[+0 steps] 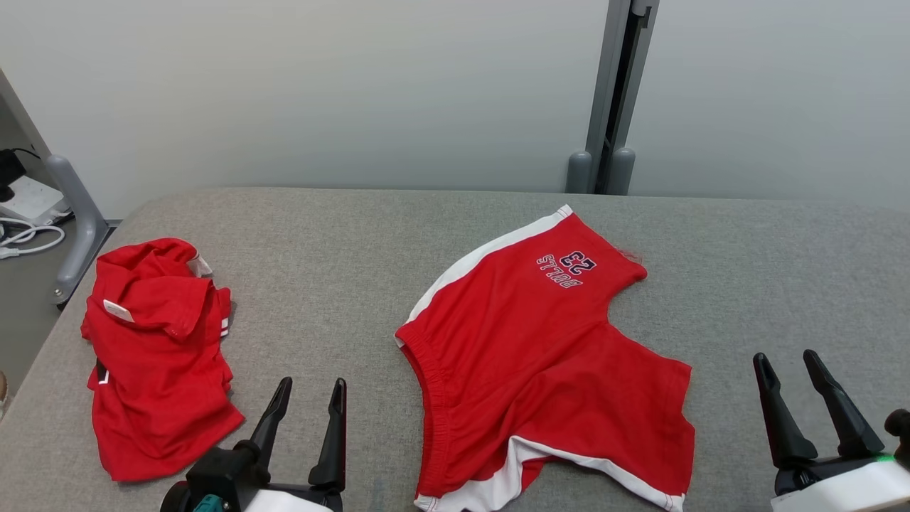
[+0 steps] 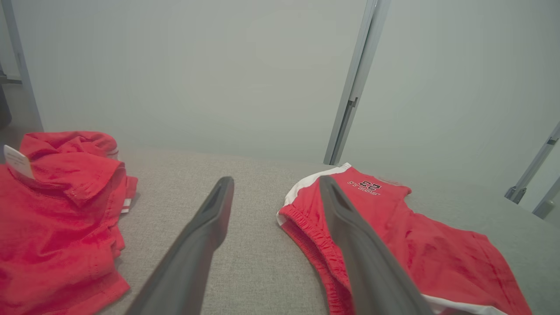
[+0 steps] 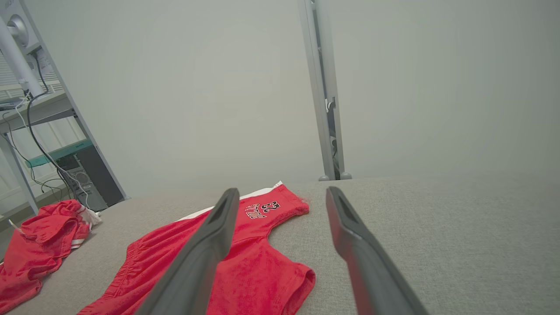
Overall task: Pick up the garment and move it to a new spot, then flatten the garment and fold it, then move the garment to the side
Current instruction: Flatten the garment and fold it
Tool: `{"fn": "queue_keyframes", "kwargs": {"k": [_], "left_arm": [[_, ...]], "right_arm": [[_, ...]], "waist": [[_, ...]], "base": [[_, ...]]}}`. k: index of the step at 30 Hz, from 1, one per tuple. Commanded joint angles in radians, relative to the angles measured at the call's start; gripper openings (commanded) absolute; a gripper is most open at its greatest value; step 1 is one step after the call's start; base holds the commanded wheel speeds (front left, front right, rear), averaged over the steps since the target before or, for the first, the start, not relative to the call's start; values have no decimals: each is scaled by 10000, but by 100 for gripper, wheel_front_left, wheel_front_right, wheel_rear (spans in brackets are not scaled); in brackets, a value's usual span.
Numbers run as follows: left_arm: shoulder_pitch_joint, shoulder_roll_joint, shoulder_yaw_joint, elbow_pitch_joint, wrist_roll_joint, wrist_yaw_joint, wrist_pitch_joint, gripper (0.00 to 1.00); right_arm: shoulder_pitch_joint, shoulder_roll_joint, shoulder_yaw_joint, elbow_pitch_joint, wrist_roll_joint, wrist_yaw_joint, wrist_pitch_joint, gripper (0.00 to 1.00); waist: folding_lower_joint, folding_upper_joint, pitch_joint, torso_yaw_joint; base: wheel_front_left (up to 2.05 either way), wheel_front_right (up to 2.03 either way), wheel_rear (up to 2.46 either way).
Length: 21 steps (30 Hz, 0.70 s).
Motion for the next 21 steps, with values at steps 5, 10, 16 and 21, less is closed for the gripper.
{"fn": "queue_keyframes", "kwargs": {"k": [5, 10, 16, 21], "left_arm": [[2, 31, -206, 45, -109, 17, -26, 100], [67, 33, -1042, 1012, 32, -502, -27, 100], [-256, 43, -2136, 2660, 517, -1100, -27, 100], [-658, 41, -2562, 3681, 533, -1247, -27, 100]], "right_arm": [[111, 12, 69, 88, -107, 1, -17, 100], [172, -53, 30, 276, 38, 1, -17, 100], [34, -70, -89, 643, 135, 1, -18, 100], [28, -83, -4, 844, 186, 1, -18, 100]], "waist": [[0, -1, 32, -24], [0, -1, 44, -73], [0, -1, 109, -165], [0, -1, 152, -206]], "base": [[0, 0, 0], [0, 0, 0], [0, 0, 0], [0, 0, 0]]}}
